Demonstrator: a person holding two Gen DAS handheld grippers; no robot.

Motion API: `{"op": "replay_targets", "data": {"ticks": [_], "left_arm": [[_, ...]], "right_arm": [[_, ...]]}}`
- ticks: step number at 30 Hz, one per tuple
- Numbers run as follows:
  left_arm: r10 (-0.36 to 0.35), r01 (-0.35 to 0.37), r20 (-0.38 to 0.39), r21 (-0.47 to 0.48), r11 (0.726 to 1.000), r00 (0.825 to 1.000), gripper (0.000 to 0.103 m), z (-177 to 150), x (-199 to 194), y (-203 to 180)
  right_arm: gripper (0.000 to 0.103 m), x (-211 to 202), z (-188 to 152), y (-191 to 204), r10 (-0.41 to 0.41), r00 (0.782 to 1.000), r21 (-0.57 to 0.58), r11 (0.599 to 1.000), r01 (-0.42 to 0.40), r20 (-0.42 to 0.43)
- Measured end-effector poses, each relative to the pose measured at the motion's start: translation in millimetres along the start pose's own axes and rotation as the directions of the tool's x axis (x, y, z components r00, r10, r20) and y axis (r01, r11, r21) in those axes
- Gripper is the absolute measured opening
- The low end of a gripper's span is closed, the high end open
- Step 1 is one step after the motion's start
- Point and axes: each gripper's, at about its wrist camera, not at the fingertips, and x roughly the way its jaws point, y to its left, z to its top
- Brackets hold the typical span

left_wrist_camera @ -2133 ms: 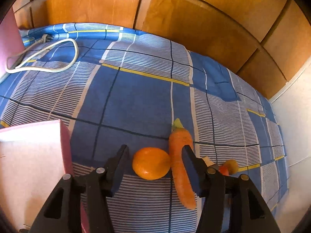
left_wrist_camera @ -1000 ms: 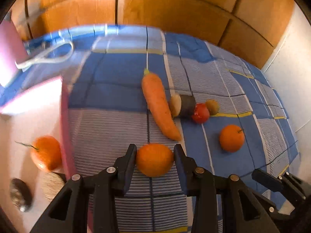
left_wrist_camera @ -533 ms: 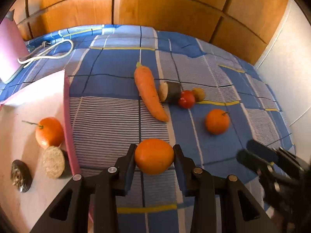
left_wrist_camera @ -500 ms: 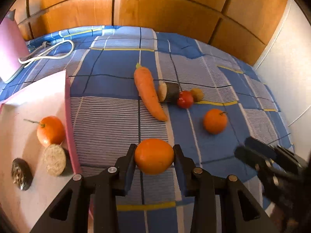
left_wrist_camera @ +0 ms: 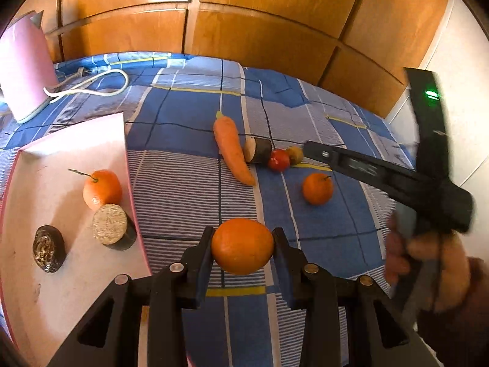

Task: Organize fruits
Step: 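Place the mandarin in the tray with left gripper while right grasps a yellow fruit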

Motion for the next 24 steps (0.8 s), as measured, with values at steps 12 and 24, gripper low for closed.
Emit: {"op": "replay_targets", "data": {"ticks": [12, 24], "left_arm": [[0.066, -0.058, 0.067, -0.116, 0.992, 0.996, 0.037, -1, -33, 49], [0.254, -0.234, 0.042, -0.267, 0.935, 0.966, 0.046, -38, -55, 123]], "right_arm": [[0.018, 40, 13, -4, -0.046, 0.998, -0.007, 0.999, 0.046, -0.053], [0.018, 44, 19, -5, -0.04, 0.996, 0.017, 0.999, 0.041, -0.079]]}}
